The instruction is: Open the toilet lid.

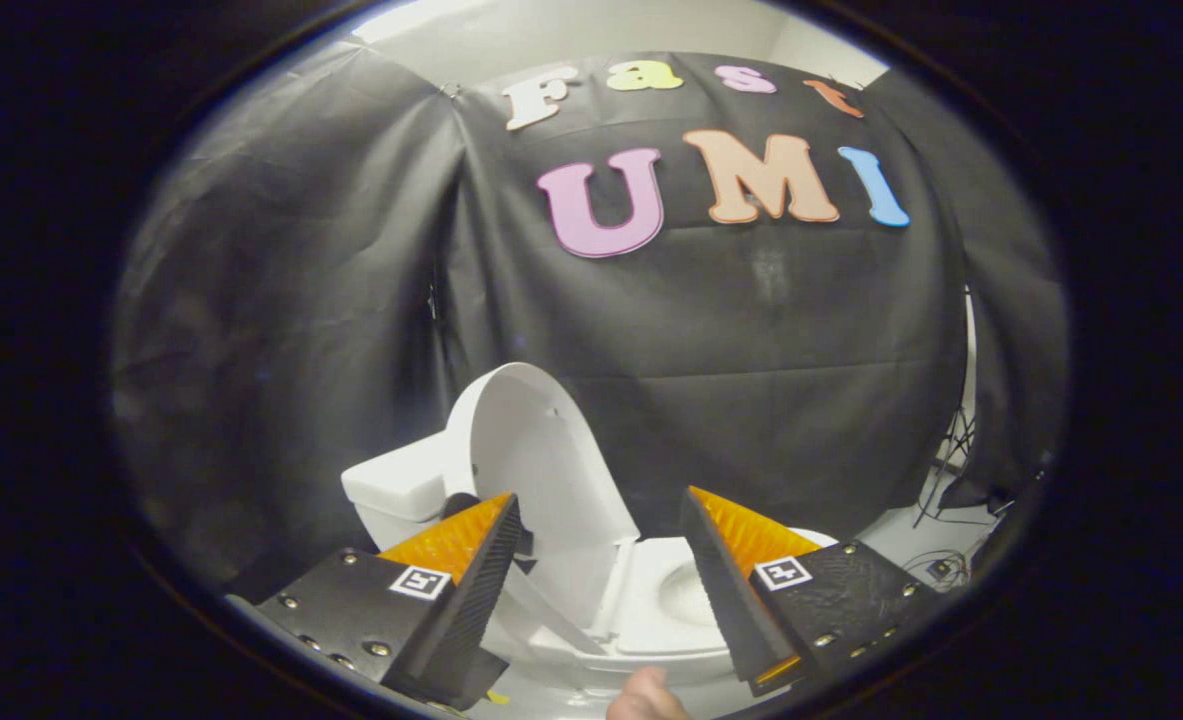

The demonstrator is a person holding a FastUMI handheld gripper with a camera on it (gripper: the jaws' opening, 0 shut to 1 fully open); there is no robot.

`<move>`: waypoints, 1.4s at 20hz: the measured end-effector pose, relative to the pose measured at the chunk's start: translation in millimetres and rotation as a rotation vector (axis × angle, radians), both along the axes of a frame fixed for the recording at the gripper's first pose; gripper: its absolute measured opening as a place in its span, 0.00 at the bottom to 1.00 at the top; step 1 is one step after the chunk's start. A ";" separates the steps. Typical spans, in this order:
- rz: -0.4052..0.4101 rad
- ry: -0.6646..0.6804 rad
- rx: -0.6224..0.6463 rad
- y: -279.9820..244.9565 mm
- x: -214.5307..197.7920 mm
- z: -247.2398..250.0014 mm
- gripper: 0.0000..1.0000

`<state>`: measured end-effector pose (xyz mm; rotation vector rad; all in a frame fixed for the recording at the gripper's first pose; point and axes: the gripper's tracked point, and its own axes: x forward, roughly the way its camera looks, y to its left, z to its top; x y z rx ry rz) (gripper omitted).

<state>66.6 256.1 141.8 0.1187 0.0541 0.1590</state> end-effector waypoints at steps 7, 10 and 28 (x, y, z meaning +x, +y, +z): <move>-0.010 -0.007 0.004 -56.3 -10.8 3.1 0.95; -0.027 -0.018 -0.012 -85.3 -16.2 2.6 0.95; -0.189 0.020 -0.092 -245.7 -42.5 -25.7 0.95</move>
